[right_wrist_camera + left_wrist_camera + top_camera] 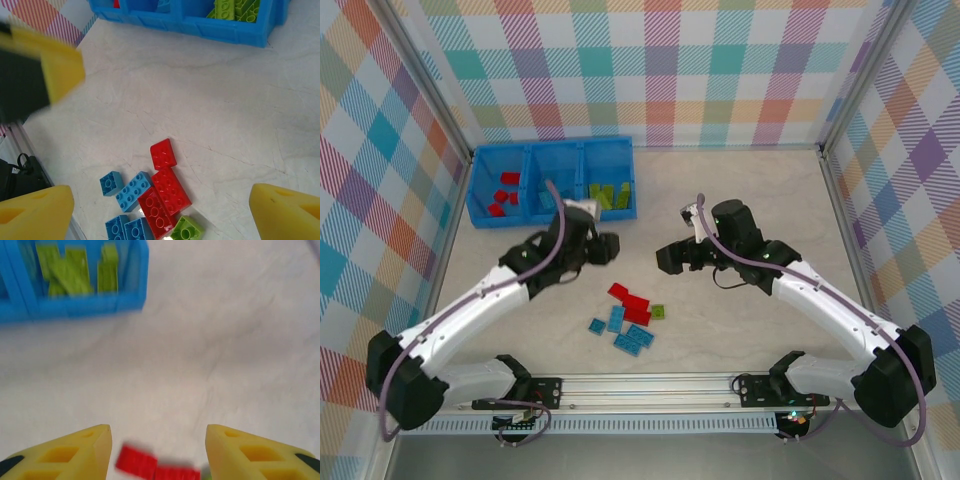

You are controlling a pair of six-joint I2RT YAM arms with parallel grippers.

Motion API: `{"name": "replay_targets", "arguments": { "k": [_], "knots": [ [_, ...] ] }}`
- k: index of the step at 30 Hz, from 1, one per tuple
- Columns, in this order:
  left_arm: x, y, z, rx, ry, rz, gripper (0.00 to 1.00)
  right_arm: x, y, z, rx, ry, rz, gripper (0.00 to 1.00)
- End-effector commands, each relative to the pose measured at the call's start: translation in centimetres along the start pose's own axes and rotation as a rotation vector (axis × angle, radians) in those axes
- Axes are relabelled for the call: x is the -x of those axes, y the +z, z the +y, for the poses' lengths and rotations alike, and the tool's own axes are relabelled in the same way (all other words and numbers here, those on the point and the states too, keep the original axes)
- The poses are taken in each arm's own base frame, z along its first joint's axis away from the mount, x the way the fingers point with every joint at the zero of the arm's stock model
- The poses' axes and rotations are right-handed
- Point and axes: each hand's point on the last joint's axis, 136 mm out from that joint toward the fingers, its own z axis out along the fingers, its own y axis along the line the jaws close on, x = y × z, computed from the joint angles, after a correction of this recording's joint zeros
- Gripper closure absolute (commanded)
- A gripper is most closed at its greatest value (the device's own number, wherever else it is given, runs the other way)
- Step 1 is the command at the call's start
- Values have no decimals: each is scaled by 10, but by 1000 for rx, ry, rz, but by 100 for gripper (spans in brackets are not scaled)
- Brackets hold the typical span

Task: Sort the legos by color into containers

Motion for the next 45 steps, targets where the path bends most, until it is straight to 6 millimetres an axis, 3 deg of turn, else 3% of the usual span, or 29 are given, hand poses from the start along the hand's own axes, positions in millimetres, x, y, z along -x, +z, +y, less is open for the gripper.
{"name": "replay_targets", "arguments": {
  "k": [1, 5, 7, 10, 18, 22, 37, 42, 45],
  "knots": [
    [-47, -20, 28, 165, -13, 42, 47, -5, -3, 3, 11, -9, -8, 9],
    [-96, -27, 36, 167, 46, 155, 47, -4, -1, 5, 26, -12, -3, 9],
    [-122, -24, 28, 110, 117, 250, 43, -2, 1, 7, 36, -14, -2, 9],
    [-147, -15, 34, 150, 191, 336, 39, -1, 5, 9, 55, -21, -1, 9],
    [-175, 12, 44, 220, 268, 432, 35, 0, 2, 11, 61, -18, -4, 9],
    [-195, 19, 37, 167, 275, 515, 37, -2, -2, 10, 50, -25, -11, 9],
    [-216, 34, 52, 249, 283, 582, 52, -3, -4, 10, 51, -9, -16, 9],
    [-210, 37, 49, 235, 270, 537, 67, -4, -5, 12, 61, -12, -11, 9],
    [-193, 32, 38, 191, 225, 465, 74, -6, -4, 15, 83, -12, 2, 9]
  ]
}}
